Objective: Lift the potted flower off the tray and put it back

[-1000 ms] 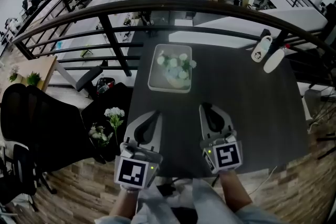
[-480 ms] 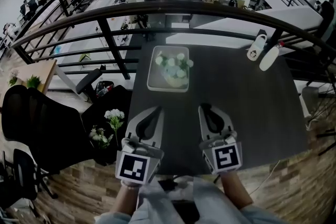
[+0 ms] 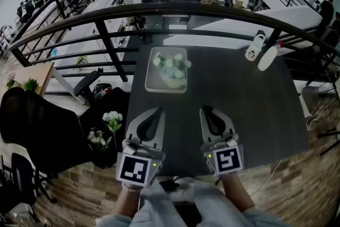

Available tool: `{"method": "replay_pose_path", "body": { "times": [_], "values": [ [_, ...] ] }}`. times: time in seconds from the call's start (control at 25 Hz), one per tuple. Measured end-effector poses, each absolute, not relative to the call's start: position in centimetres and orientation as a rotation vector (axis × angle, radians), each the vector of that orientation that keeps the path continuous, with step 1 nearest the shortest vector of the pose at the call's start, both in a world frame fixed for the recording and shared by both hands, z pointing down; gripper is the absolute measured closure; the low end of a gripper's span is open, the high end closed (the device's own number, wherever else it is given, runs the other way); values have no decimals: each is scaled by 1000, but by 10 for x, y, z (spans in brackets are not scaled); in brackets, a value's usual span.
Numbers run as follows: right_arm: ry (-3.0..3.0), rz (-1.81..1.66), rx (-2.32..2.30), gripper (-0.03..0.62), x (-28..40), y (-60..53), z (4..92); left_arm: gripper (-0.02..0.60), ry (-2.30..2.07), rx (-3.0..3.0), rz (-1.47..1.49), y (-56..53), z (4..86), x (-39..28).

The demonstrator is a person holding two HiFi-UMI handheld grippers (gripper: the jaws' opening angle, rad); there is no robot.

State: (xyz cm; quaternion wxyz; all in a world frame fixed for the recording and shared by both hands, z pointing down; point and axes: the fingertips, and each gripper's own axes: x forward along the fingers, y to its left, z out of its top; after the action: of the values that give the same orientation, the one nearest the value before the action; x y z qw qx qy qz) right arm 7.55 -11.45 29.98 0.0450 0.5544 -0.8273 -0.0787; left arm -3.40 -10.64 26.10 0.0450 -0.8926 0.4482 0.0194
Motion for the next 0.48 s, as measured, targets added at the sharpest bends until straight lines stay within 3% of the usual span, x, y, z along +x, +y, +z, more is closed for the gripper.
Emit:
{"method": "replay_pose_path", "body": {
  "times": [0.48],
  "values": [
    [-2536, -242, 1703, 594, 78, -112, 294, 581, 1357, -2728, 82, -106, 255, -29]
  ]
}}
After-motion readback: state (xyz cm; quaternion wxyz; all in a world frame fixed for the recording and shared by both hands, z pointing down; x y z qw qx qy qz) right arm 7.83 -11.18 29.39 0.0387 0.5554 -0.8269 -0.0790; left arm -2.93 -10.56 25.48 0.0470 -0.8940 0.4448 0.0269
